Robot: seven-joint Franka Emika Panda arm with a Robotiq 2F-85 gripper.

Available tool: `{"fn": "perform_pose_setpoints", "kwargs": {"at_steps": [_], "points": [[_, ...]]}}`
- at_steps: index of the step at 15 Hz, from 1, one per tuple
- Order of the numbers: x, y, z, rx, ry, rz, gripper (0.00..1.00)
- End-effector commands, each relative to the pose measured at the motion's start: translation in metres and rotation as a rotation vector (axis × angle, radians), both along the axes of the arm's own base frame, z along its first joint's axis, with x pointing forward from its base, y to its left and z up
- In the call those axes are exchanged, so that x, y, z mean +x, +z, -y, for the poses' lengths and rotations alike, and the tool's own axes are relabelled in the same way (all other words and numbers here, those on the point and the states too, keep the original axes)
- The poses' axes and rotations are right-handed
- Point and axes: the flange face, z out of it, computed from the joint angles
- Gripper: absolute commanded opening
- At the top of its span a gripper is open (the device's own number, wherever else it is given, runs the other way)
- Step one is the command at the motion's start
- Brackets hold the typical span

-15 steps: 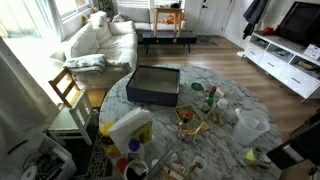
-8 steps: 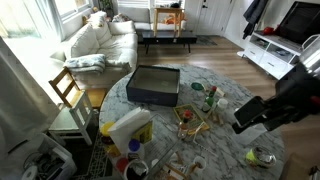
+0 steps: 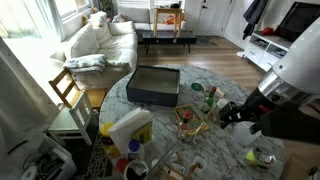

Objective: Move the glasses to the left

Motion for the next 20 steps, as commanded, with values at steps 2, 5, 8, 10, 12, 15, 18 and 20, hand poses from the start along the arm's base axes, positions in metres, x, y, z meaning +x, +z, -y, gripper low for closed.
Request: {"fn": "perform_pose_setpoints", "kwargs": {"at_steps": [2,5,8,10,12,15,18,20], "points": [[0.003,-0.011,0.01,0.028,-0.042,-0.013,1.0],[0.005,-0.043,0.032,0.056,-0.177,-0.014,1.0],[0.026,-0.066,0.041,0.091,-0.247,0.0,1.0],[0.037,-0.085,0.045,0.097,-0.279,0.04,1.0],[0.045,-0.106,0.05,0.096,-0.303,0.065,1.0],[0.05,-0.14,0.059,0.084,-0.331,0.068,1.0],[0.049,-0.164,0.068,0.077,-0.357,0.058,1.0],[0.049,-0.178,0.072,0.084,-0.373,0.045,1.0]]}}
